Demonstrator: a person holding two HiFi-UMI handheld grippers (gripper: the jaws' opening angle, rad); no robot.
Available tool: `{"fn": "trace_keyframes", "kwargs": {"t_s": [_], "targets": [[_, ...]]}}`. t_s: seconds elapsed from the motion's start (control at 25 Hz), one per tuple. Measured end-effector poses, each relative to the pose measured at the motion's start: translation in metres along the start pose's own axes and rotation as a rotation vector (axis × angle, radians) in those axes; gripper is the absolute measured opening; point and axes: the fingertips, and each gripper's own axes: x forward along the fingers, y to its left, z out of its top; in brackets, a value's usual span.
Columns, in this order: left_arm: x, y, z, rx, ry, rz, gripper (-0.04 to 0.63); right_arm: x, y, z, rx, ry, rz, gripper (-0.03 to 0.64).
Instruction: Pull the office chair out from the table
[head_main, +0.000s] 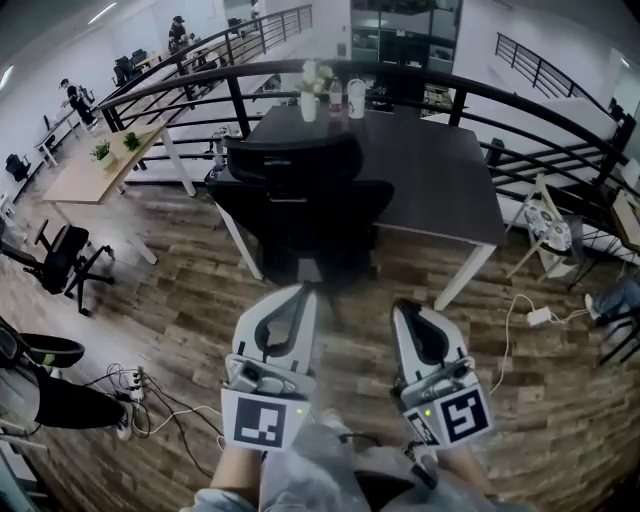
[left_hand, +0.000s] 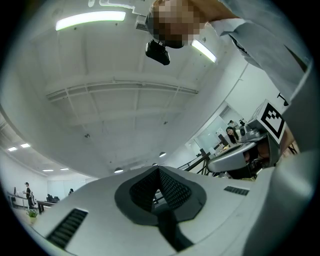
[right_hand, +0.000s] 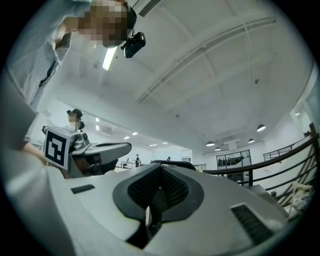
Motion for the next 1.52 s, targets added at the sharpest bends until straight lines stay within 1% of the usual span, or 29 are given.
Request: {"fn": "trace_keyframes", "kwargs": {"t_s": [0.28,0.44,0.64,0.8,0.92,0.96,1.0,1.12,1.2,1.24,1.32,1.4,1.52], "targets": [[0.022,0.036,-0.030,-0.001,-0.001,-0.010,-0.003,0.050,-0.012,-0.011,-0.014,0.006,-0.030,0.003],[0.026,0.050,-0.044,0.013,0.013,-0.019,-0.002,0.068,-0.020,-0.023,-0.054,0.047,-0.055,0.003],[0.029,0.060,-0.062,-0.023,0.033,-0.007,-0.003,0.082,-0.031,-0.034,-0.068,0.079,-0.074,0.003],[0.037,0.066,-0.071,-0.019,0.043,-0.004,-0.002,0.096,-0.043,-0.044,-0.078,0.117,-0.075,0.005],[0.043,0.076,-0.079,-0.026,0.050,0.015,-0.002,0.111,-0.050,-0.049,-0.103,0.130,-0.054,0.005],[0.046,0.079,-0.082,-0.024,0.054,0.020,-0.002,0.118,-0.053,-0.051,-0.111,0.135,-0.046,0.017],[0.049,0.083,-0.086,-0.020,0.060,0.025,-0.003,0.124,-0.057,-0.054,-0.120,0.143,-0.038,0.049],[0.062,0.095,-0.098,-0.018,0.079,0.046,-0.002,0.147,-0.070,-0.063,-0.158,0.167,-0.012,0.051],[0.070,0.102,-0.106,-0.006,0.094,0.059,-0.003,0.162,-0.080,-0.071,-0.183,0.190,0.009,0.084],[0.074,0.106,-0.110,0.004,0.104,0.065,-0.002,0.169,-0.085,-0.076,-0.196,0.204,0.020,0.084],[0.082,0.115,-0.118,0.015,0.121,0.084,-0.003,0.185,-0.095,-0.085,-0.225,0.240,0.041,0.110],[0.091,0.125,-0.127,0.014,0.134,0.108,-0.002,0.202,-0.105,-0.096,-0.261,0.278,0.060,0.152],[0.104,0.137,-0.142,0.018,0.161,0.138,-0.002,0.224,-0.121,-0.115,-0.340,0.343,0.098,0.168]]}}
